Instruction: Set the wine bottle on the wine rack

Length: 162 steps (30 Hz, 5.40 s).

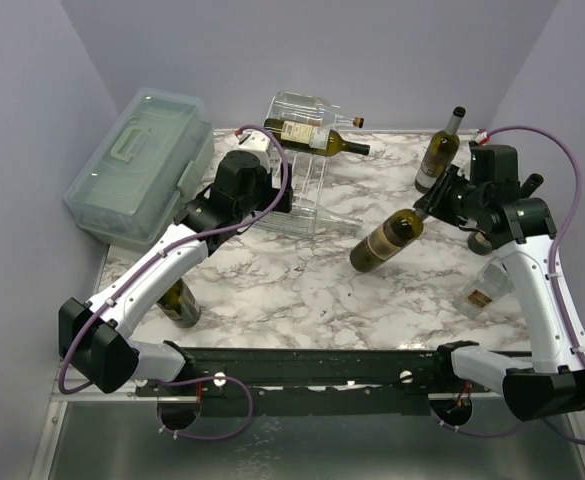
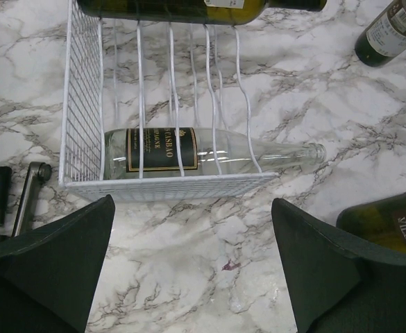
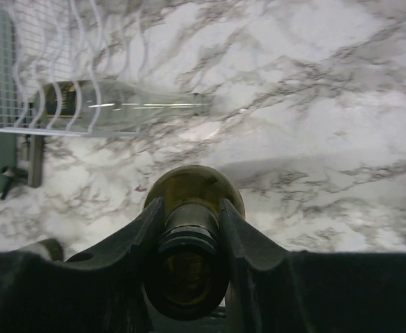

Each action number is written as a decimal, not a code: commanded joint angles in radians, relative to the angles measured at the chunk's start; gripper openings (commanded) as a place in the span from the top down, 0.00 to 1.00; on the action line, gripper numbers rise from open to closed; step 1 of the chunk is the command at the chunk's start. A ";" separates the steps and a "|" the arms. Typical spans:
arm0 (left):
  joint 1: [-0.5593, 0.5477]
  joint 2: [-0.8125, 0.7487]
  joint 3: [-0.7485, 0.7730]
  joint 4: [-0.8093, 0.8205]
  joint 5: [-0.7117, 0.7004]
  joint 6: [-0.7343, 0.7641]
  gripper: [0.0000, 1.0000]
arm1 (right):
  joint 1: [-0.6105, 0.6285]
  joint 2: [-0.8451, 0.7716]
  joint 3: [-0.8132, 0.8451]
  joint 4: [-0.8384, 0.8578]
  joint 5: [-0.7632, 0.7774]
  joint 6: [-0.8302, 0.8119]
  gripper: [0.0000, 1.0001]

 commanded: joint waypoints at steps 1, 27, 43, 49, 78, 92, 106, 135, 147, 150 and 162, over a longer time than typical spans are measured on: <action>-0.006 -0.049 -0.008 -0.004 -0.045 0.009 0.04 | -0.004 0.020 0.034 0.183 -0.250 0.159 0.99; -0.006 -0.148 -0.028 0.011 -0.175 0.035 0.02 | -0.002 0.233 -0.180 1.045 -0.515 0.811 0.99; 0.000 -0.127 -0.026 0.012 -0.159 0.036 0.02 | 0.032 0.490 -0.229 1.402 -0.356 1.027 0.99; 0.001 -0.124 -0.030 0.013 -0.166 0.043 0.02 | 0.060 0.595 -0.232 1.528 -0.386 1.095 0.99; 0.001 -0.108 -0.024 0.012 -0.112 0.027 0.02 | 0.081 0.813 -0.298 1.769 -0.341 1.210 0.99; 0.001 -0.107 -0.024 0.012 -0.102 0.022 0.02 | 0.087 0.882 -0.274 1.782 -0.363 1.203 0.86; 0.004 -0.111 -0.022 0.012 -0.114 0.030 0.02 | 0.087 0.815 -0.280 1.638 -0.385 1.107 0.04; 0.006 -0.112 -0.021 0.011 -0.110 0.032 0.02 | -0.034 0.263 -0.394 0.879 -0.311 0.461 0.00; 0.006 -0.119 -0.020 0.011 -0.078 0.012 0.01 | -0.034 -0.061 -0.165 0.412 -0.092 0.031 0.00; 0.006 -0.122 -0.020 0.011 -0.070 0.007 0.01 | -0.034 -0.126 -0.116 0.311 0.010 -0.031 0.00; 0.003 -0.125 -0.021 0.010 -0.049 -0.007 0.01 | -0.035 -0.132 0.023 0.041 0.508 -0.058 0.14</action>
